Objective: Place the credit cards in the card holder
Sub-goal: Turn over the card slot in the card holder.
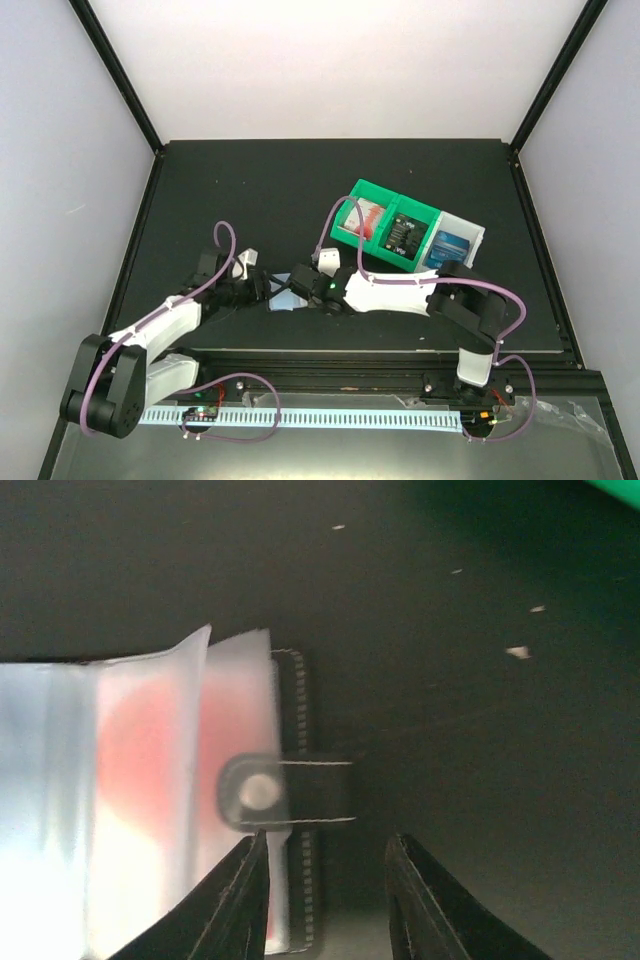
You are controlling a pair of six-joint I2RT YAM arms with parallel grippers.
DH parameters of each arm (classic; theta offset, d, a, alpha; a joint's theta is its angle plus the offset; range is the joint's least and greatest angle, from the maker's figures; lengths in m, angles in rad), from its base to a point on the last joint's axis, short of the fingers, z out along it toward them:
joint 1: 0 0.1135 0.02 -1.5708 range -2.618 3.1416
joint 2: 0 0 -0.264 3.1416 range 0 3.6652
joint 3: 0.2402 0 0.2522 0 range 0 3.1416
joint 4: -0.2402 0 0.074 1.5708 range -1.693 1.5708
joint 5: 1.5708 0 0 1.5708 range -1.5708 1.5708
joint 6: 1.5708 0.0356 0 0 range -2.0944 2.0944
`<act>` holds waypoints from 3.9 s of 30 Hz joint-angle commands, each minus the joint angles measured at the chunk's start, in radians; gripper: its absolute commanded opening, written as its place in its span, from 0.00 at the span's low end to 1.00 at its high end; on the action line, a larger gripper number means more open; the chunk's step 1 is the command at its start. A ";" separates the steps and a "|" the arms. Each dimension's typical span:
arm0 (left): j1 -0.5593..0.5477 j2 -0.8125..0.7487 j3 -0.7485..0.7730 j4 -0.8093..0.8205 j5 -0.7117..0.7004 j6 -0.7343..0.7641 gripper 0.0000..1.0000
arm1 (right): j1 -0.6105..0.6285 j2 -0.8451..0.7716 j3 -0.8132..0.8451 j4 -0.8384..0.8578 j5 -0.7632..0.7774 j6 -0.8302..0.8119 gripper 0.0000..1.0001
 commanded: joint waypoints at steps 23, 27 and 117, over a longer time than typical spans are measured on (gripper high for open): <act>-0.200 0.207 0.171 0.095 -0.181 -0.048 0.43 | -0.140 -0.206 -0.116 0.229 -0.409 -0.327 0.40; -0.200 0.208 0.159 0.089 -0.215 -0.049 0.41 | -0.140 -0.111 -0.068 0.267 -0.484 -0.315 0.40; -0.202 0.192 0.097 0.052 -0.302 -0.026 0.31 | -0.135 -0.017 -0.129 0.557 -0.609 -0.070 0.38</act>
